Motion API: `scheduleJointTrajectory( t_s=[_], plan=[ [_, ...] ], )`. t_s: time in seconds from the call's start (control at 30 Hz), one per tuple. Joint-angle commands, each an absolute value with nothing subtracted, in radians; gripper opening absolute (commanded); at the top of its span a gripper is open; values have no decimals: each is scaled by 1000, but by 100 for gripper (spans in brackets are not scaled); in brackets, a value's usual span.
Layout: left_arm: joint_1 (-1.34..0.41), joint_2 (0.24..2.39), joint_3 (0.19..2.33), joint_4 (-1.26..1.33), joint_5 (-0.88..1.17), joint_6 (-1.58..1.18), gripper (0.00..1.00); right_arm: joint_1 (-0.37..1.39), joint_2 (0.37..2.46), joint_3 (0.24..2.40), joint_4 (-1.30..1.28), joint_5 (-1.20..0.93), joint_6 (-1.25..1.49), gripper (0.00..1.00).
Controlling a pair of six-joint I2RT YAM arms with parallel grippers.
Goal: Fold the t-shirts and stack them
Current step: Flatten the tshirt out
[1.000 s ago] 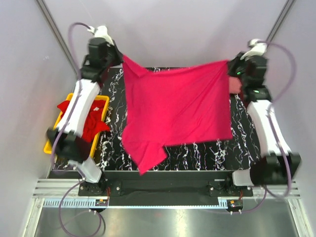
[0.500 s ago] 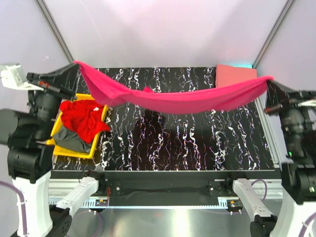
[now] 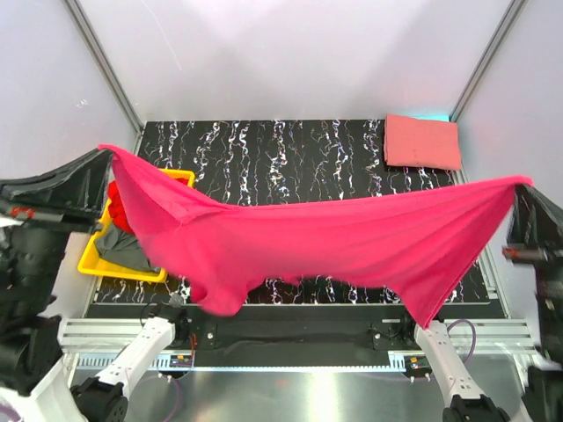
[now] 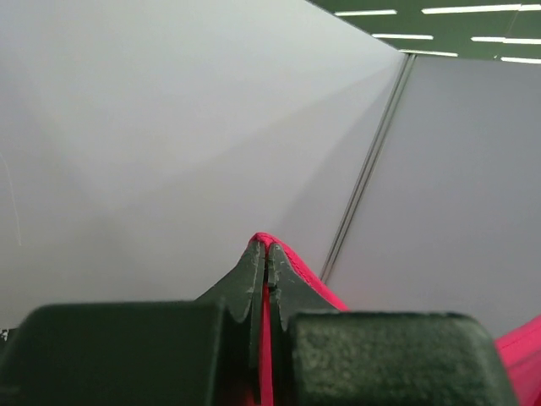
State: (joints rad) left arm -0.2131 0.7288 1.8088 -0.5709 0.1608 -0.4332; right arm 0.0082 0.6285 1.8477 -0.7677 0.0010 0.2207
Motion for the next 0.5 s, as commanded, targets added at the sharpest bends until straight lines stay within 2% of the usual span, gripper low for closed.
scheduleJointTrajectory(
  t_s=[0.0, 0.17, 0.27, 0.33, 0.47],
  plan=[
    [-213, 830, 1677, -549, 137, -413, 0, 6, 715, 1680, -675, 89, 216, 0],
    [-215, 983, 1491, -431, 40, -368, 0, 6, 807, 1317, -441, 132, 202, 0],
    [-213, 1171, 1421, -341, 3, -338, 0, 6, 989, 1165, -260, 126, 233, 0],
    [-210, 1317, 1396, -238, -15, -327, 0, 6, 1090, 1114, -124, 80, 258, 0],
    [-203, 1572, 1433, -71, 49, -316, 0, -25, 1421, 1115, 66, 5, 268, 0]
  ],
)
